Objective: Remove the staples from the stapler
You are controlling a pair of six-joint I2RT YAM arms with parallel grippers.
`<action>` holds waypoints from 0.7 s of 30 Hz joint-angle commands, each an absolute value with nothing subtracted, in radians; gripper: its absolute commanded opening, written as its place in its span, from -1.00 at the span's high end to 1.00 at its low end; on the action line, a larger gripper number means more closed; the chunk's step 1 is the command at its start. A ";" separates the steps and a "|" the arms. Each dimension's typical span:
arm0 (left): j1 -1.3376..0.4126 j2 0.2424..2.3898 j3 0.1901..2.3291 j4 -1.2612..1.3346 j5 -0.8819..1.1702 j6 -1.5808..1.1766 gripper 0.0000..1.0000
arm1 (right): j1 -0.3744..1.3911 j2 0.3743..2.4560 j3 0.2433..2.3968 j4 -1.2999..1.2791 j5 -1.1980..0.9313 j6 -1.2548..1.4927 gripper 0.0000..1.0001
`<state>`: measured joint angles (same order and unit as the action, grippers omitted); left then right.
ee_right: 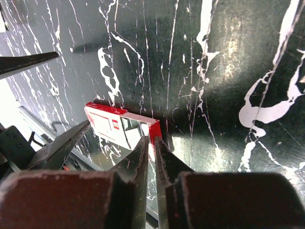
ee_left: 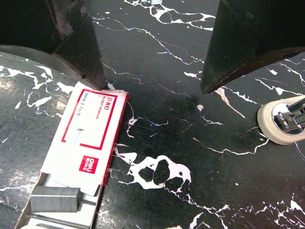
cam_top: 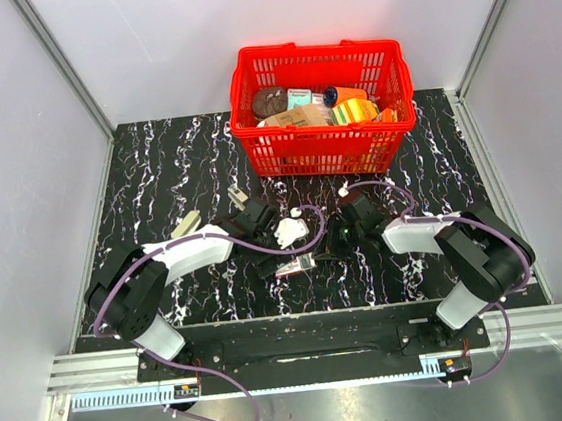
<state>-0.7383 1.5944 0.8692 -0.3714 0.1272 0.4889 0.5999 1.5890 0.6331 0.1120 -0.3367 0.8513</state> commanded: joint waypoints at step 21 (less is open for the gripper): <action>-0.747 1.626 0.887 -0.364 0.077 0.499 -0.71 | 0.658 1.677 0.650 0.244 -0.414 0.900 0.75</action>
